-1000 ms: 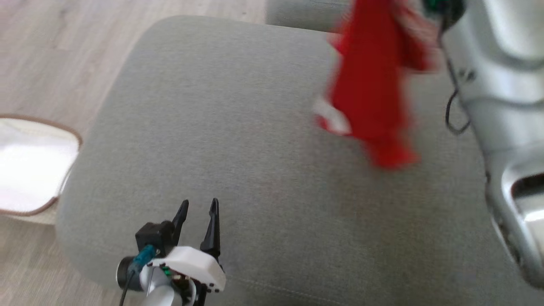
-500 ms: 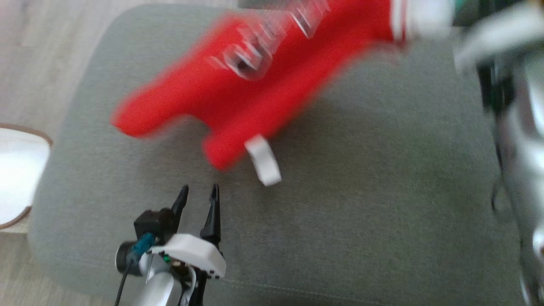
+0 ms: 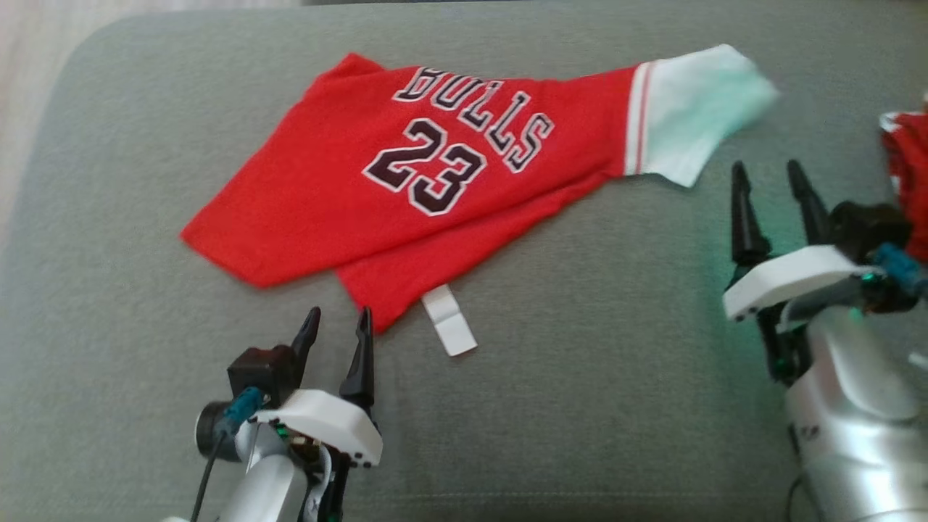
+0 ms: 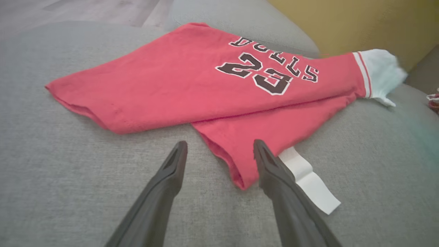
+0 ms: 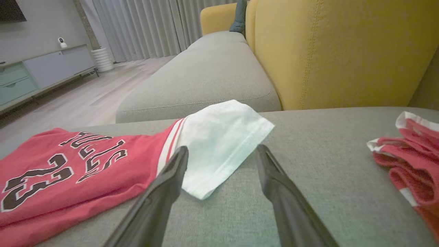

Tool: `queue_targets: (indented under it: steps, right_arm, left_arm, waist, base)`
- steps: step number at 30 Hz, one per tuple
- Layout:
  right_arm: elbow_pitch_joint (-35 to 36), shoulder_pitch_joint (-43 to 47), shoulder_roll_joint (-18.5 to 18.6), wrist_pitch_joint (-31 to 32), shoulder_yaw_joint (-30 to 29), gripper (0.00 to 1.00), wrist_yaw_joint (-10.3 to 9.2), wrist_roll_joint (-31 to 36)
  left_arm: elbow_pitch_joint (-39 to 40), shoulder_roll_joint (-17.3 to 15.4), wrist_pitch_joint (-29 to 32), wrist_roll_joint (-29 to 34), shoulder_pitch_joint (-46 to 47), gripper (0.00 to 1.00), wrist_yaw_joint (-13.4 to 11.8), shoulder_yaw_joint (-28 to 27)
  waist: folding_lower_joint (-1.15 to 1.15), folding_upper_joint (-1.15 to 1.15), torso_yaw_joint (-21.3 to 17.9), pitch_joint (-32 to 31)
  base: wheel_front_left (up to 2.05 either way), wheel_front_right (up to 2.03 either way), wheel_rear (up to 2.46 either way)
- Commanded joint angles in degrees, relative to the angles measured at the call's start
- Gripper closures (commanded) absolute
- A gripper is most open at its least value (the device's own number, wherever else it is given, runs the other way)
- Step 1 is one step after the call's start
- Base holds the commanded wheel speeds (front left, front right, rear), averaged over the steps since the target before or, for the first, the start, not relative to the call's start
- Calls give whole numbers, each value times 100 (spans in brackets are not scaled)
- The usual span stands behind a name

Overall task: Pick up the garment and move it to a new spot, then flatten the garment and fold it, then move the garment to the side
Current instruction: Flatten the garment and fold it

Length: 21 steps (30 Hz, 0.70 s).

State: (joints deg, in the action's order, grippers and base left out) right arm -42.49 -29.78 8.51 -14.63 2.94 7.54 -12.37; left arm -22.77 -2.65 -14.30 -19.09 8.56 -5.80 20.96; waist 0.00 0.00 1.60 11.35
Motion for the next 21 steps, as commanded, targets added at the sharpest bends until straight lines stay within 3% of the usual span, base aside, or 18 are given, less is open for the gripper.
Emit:
queue_targets:
  steps: [1, 15, 16, 18, 21]
  right_arm:
    - [288, 64, -145, -37, 80, 0, -5, 62]
    - [719, 396, -410, -37, 178, 0, -5, 89]
    - [728, 399, -410, -37, 170, 0, -5, 89]
    - [734, 408, -410, -37, 155, 0, -5, 97]
    - [703, 432, -409, -37, 125, 0, -5, 115]
  left_arm:
    - [39, -22, -70, -84, 169, 0, 51, -146]
    - [-510, -22, -70, -816, 308, 0, 15, -66]
    - [-539, -22, -70, -820, 322, 11, 14, -71]
    - [-589, -22, -70, -797, 341, 100, 13, -72]
    - [-649, -22, -70, -773, 353, 100, 41, -77]
  waist:
    - [0, 0, -204, -28]
    - [0, 0, -699, 61]
    - [0, 0, -714, 56]
    - [0, 0, -734, 33]
    - [0, 0, -705, -26]
  base:
    - [0, 0, 0]
    - [0, 0, 0]
    - [0, 0, 0]
    - [0, 0, 0]
    - [0, 0, 0]
